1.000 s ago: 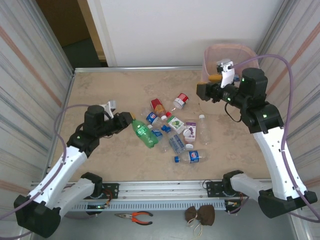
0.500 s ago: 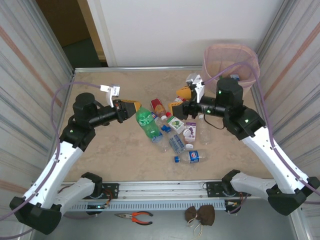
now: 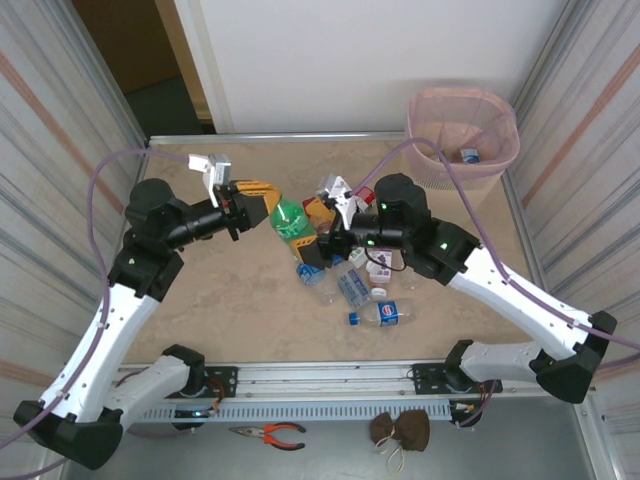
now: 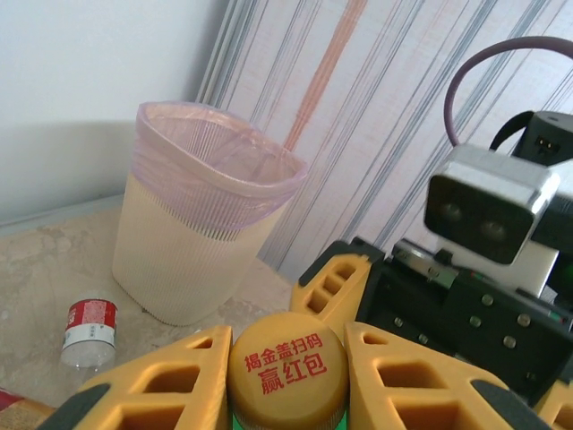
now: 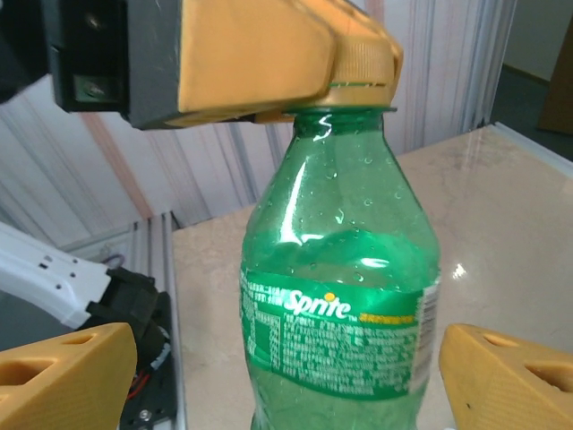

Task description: Put the plastic bottles in the bin

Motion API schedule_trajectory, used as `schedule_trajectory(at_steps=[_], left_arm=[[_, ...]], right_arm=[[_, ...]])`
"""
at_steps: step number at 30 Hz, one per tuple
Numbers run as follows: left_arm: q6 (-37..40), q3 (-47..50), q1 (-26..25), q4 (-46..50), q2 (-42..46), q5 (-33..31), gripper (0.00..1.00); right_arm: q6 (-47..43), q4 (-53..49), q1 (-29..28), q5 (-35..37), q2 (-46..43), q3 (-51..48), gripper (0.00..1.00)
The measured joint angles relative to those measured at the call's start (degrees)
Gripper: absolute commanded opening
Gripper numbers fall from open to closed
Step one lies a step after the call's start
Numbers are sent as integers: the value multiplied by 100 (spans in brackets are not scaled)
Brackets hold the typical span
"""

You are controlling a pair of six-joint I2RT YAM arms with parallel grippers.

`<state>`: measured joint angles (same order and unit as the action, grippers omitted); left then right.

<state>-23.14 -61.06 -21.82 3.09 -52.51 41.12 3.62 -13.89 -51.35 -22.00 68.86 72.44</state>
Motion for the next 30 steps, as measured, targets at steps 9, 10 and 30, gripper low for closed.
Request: schedule_trajectory(at_steps=[9,10,30], left_arm=[[-2,-24,-33,-20,-155,48,0],[-2,-24,-42,-26,-162,68,0],[-22,-46,-42,-170,-203,76,25]], right_arm=[[0,271,-55,372,420,9,77],[-2,286,-55,415,455,11,76],[-17,334,-76,566,549,96,58]])
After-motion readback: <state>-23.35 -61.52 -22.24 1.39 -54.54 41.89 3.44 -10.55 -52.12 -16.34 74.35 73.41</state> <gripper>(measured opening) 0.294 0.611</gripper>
